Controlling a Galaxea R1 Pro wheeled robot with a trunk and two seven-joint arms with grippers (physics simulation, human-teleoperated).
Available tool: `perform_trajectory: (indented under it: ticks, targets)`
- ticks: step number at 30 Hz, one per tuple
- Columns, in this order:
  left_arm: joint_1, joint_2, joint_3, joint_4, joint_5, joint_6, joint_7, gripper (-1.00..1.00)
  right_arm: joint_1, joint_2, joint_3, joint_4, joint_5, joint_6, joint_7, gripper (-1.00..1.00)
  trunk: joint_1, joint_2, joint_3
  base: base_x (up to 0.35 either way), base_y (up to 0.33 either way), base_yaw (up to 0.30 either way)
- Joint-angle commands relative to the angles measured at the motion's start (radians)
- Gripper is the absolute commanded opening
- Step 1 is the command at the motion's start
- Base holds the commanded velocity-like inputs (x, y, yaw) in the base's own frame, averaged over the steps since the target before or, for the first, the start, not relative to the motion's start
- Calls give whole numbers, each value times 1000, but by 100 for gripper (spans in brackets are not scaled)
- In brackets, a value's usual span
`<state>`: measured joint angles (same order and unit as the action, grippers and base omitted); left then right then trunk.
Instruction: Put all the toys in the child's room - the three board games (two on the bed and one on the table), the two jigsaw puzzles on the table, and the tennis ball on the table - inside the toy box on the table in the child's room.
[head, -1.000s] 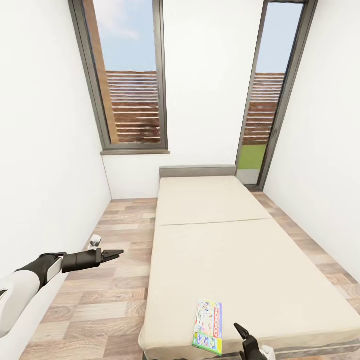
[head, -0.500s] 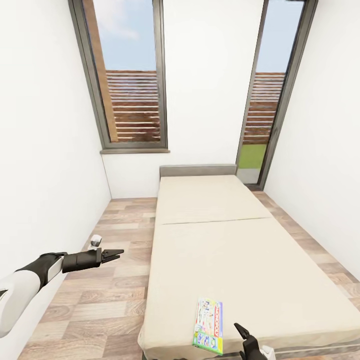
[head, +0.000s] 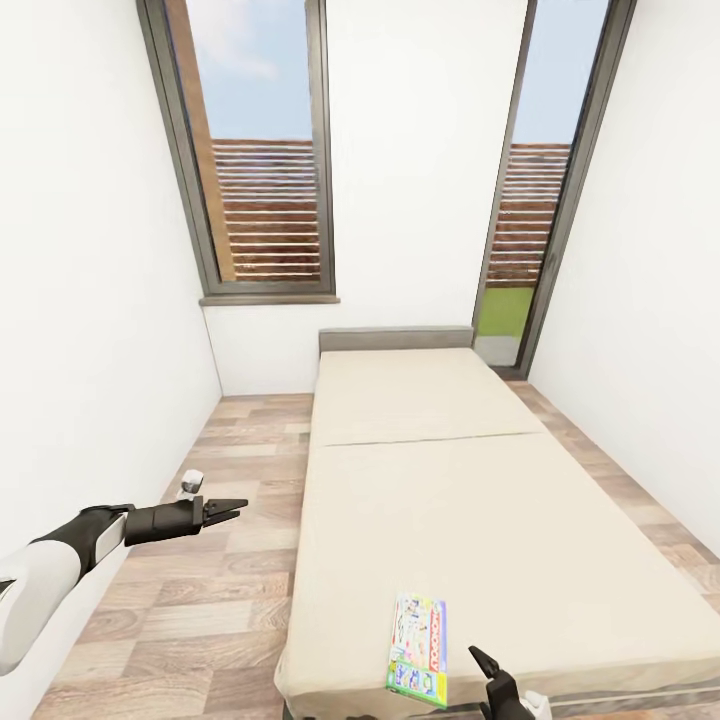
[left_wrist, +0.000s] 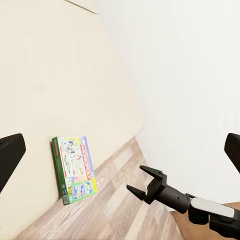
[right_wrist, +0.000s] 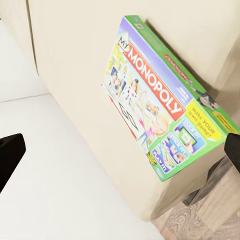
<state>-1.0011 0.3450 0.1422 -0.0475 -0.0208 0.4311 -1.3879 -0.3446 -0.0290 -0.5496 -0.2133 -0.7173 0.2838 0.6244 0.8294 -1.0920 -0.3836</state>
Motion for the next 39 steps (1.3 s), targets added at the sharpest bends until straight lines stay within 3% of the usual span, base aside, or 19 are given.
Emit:
perform_trajectory:
  ticks: [1, 39]
  targets:
    - [-1, 0, 4, 0, -2, 11, -3, 100, -1, 0, -3, 0, -8, 11, 1, 100, 4, -8, -4, 0, 0, 0]
    - [-1, -1, 4, 0, -2, 11, -2, 100, -1, 0, -3, 0, -8, 23, -17, 100, 150, -274, -123, 0, 0, 0]
